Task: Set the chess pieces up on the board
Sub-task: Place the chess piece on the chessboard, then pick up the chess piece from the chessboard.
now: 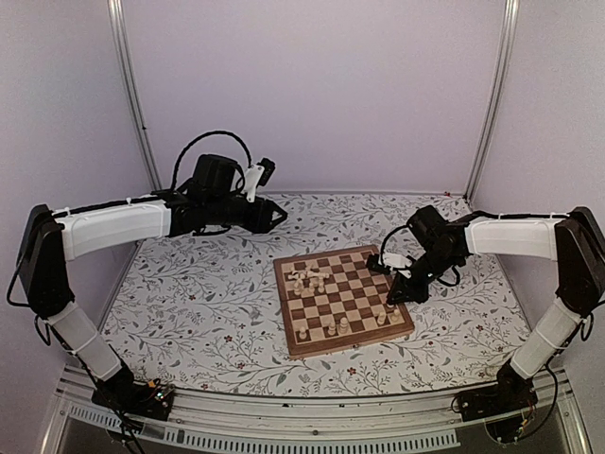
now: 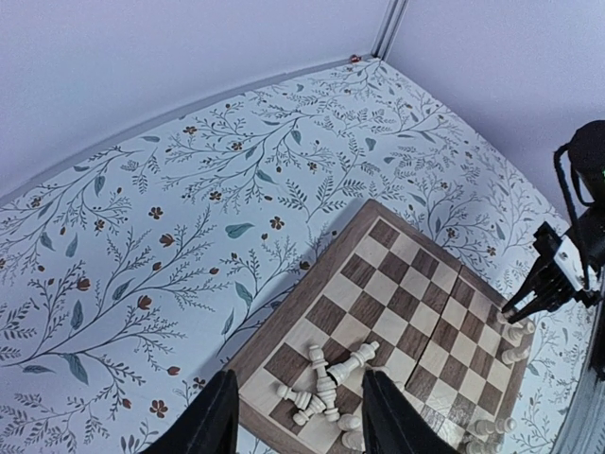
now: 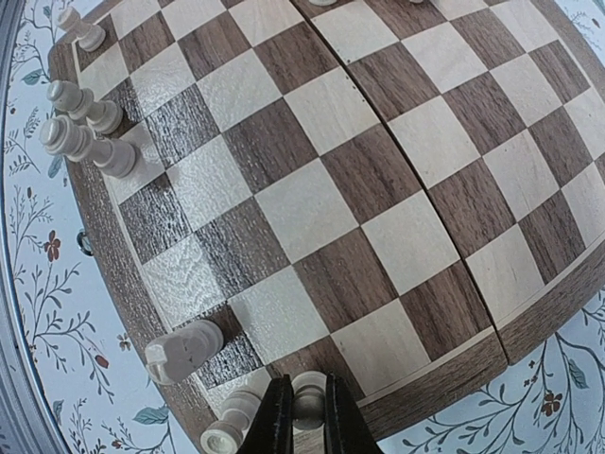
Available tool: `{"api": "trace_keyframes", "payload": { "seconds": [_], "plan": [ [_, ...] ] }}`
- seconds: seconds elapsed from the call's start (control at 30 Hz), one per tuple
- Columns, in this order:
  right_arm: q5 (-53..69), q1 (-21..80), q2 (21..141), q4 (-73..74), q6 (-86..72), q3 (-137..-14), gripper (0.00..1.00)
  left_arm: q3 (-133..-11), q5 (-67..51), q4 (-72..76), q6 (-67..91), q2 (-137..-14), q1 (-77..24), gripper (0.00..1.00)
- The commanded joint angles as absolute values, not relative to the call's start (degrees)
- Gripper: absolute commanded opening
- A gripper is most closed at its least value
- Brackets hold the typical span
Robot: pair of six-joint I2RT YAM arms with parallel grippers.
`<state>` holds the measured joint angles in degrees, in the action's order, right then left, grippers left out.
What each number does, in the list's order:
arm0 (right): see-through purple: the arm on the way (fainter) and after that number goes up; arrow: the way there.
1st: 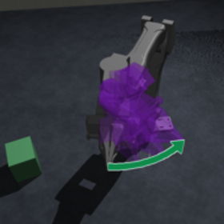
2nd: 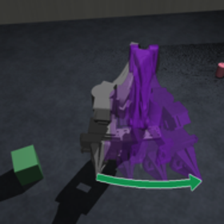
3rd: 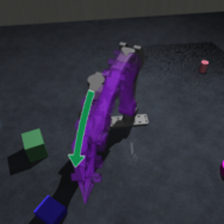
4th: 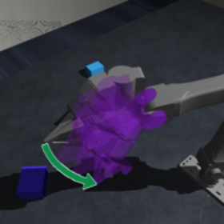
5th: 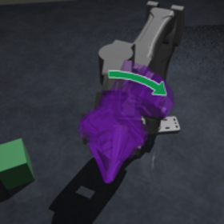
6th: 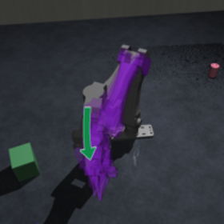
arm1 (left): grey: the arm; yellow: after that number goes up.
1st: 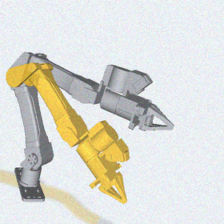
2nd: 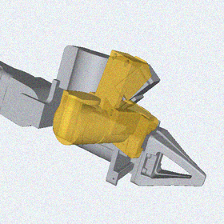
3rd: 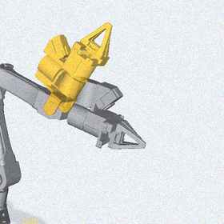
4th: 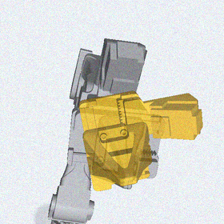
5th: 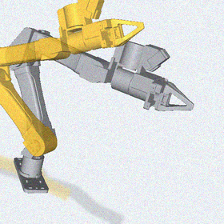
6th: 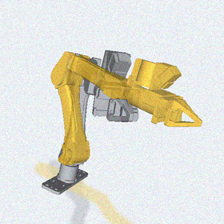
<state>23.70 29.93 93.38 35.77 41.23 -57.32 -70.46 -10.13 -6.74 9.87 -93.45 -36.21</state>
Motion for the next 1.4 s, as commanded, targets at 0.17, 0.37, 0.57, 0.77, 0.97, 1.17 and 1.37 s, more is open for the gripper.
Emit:
{"api": "trace_keyframes", "payload": {
  "seconds": [0.17, 0.37, 0.57, 0.77, 0.97, 1.17, 1.37],
  "plan": [
    [24.6, 29.8, 94.3, 35.2, 41.2, -57.1, 0.07, -72.3, -10.9, -7.3, 9.1, -93.8, -36.0, 0.47],
    [24.5, 29.8, 95.0, 35.2, 41.3, -57.3, 0.10, -72.4, -11.0, -7.4, 9.2, -93.9, -36.0, 0.47],
    [25.0, 29.8, 95.2, 36.9, 40.8, -59.1, 0.23, -72.7, -11.2, -7.8, 9.0, -94.3, -36.0, 0.47],
    [27.3, 28.3, 92.4, 41.8, 40.9, -65.6, 0.32, -73.9, -12.4, -9.8, 8.1, -95.7, -36.0, 0.48],
    [30.7, 24.3, 87.9, 33.8, 38.1, -64.6, 0.35, -79.1, -4.6, -18.9, 3.1, -100.8, -42.6, 0.44],
    [30.9, 22.6, 84.0, 25.2, 36.7, -55.6, 0.36, -86.9, 6.2, -32.0, 1.7, -108.2, -50.5, 0.37],
    [29.5, 22.5, 84.3, 23.5, 37.2, -54.8, 0.36, -86.1, 3.9, -35.0, 4.0, -110.4, -50.9, 0.38]
  ]
}}
